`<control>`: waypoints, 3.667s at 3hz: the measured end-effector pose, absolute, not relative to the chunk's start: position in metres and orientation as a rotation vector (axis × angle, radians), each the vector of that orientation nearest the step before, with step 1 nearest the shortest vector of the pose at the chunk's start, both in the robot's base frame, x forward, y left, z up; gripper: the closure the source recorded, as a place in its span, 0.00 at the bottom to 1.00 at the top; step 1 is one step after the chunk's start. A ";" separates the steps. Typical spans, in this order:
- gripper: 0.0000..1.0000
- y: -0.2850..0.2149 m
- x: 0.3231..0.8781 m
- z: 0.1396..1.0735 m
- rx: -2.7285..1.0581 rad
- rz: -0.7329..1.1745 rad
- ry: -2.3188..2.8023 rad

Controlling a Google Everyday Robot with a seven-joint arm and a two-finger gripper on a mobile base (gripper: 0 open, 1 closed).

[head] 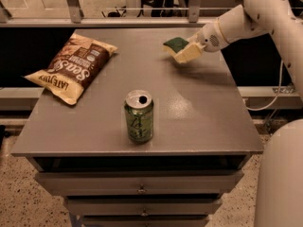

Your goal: Move sponge near green can

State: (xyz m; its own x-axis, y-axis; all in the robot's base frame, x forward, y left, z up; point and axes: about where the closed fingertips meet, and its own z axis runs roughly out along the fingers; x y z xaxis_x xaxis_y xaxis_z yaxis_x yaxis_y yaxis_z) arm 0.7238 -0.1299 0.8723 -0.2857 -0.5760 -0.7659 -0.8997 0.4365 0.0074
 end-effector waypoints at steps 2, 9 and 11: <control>1.00 -0.104 0.573 0.898 -1.529 0.825 1.868; 0.00 -0.066 0.488 0.854 -1.826 0.811 1.785; 0.00 -0.139 0.530 0.879 -1.747 0.614 1.797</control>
Offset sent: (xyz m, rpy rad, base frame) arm -0.2271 0.0277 0.0372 0.0458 0.1354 0.4170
